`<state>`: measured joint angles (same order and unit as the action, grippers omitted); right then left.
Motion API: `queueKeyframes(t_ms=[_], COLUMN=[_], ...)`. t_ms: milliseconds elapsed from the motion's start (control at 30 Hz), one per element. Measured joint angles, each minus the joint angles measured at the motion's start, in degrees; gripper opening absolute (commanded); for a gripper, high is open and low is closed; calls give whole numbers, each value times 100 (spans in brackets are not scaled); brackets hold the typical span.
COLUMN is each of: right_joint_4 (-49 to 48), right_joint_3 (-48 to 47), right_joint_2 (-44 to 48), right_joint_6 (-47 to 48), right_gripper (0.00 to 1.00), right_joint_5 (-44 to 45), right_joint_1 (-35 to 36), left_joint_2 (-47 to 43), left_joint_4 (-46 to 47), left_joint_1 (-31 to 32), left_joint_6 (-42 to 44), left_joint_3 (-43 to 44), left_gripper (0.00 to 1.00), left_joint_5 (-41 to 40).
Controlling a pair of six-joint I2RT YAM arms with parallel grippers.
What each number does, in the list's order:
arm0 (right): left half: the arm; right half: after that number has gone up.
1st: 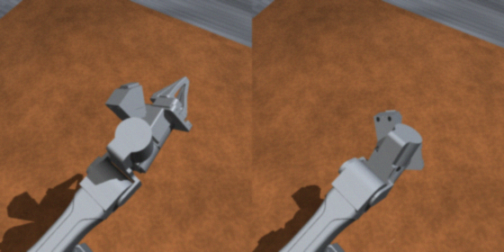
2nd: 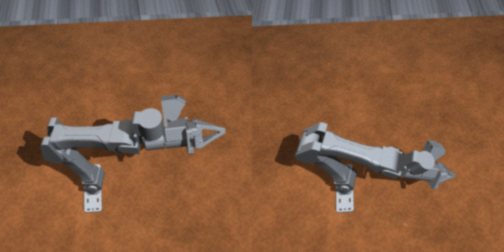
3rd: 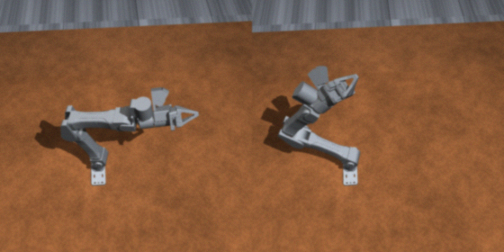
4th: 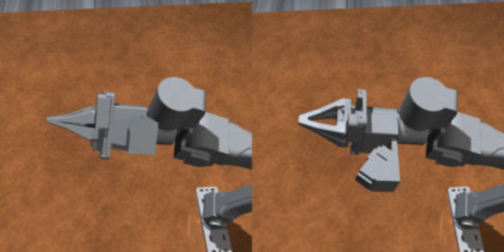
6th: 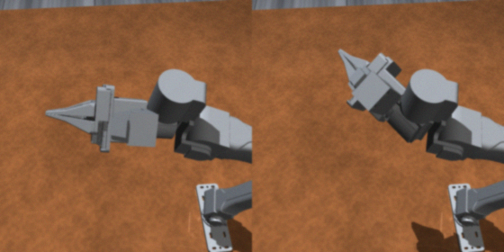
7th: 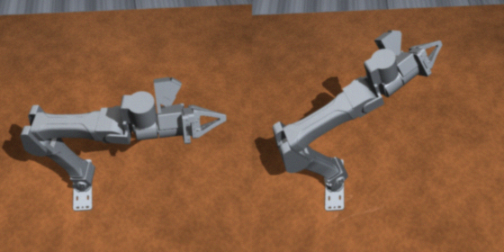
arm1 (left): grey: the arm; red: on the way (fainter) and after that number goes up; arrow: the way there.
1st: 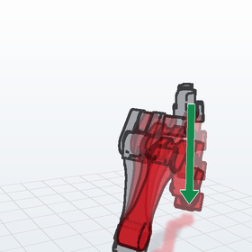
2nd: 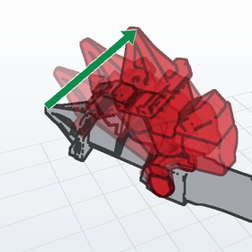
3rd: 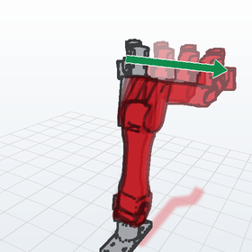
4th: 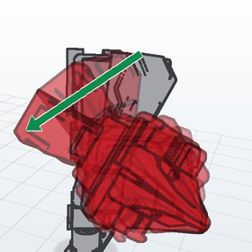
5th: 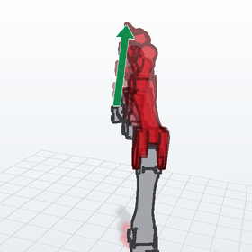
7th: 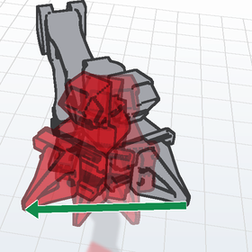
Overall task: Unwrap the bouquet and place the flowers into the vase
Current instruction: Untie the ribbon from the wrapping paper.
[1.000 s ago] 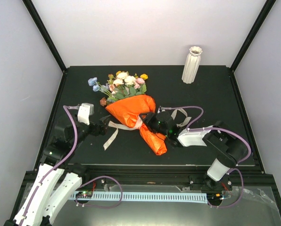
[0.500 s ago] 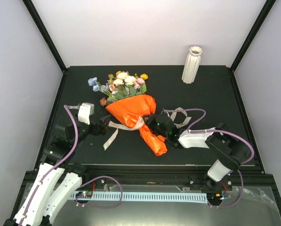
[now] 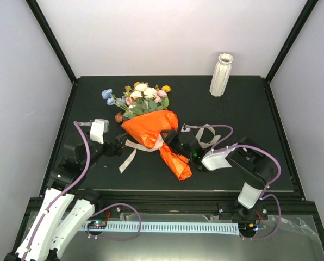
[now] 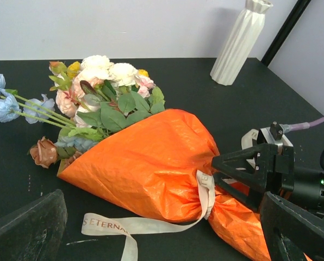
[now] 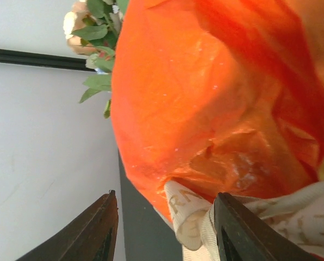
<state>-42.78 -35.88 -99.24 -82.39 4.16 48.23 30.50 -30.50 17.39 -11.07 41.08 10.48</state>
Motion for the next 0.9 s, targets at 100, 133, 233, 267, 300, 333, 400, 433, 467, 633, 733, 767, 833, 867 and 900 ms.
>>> queueKeyframes(t_ms=[100, 133, 233, 267, 300, 333, 400, 433, 467, 633, 733, 767, 833, 867, 900], right_joint_4=[-146, -190, -304, -345, -393, -450, -525, -542, -562, -490, -262, -48, 470, 750, 1012], right_joint_3=[-33, -46, -96, -98, -98, -94, -83, -63, -31, 68, 52, 20, -87, -157, -221], right_joint_2=[-22, -26, -48, -48, -48, -48, -35, -13, 26, 498, 796, 879, 992, 1029, 1058], right_joint_6=[39, 52, 118, 142, 166, 208, 299, 361, 426, 914, 1193, 1283, 1408, 1456, 1493], right_gripper=[50, 50, 44, 42, 41, 39, 36, 35, 34, 32, 33, 33, 34, 34, 36], right_joint_5=[-133, -175, -299, -328, -343, -350, -341, -332, -326, -326, -367, -398, -442, -457, -468], right_joint_1=[-9, -9, -9, -9, -9, -9, -9, -11, -15, -48, -48, -48, -48, -48, -48], left_joint_2=[0, -2, -2, -2, -2, -4, -13, -15, -17, -48, -90, -90, -87, -90, -90], left_joint_4=[0, 0, 0, 0, 0, 0, -2, -2, -2, -13, -13, -13, -17, -17, -15], left_joint_1=[0, 0, 0, 0, 0, 0, 0, 0, 0, 0, 0, 0, 0, 0, 0], left_joint_6=[0, 0, 0, 0, 0, 0, 0, 0, 0, -2, 0, 0, 0, 0, 0], left_joint_3=[0, 0, 0, 0, 0, 0, 0, 0, 0, 0, 0, 0, 0, 0, 0], left_gripper=[99, 99, 99, 99, 99, 99, 99, 99, 99, 99, 99, 99, 99, 99, 99], left_joint_5=[-2, -4, -13, -20, -24, -26, -28, -33, -39, -44, -44, -44, -44, -44, -44])
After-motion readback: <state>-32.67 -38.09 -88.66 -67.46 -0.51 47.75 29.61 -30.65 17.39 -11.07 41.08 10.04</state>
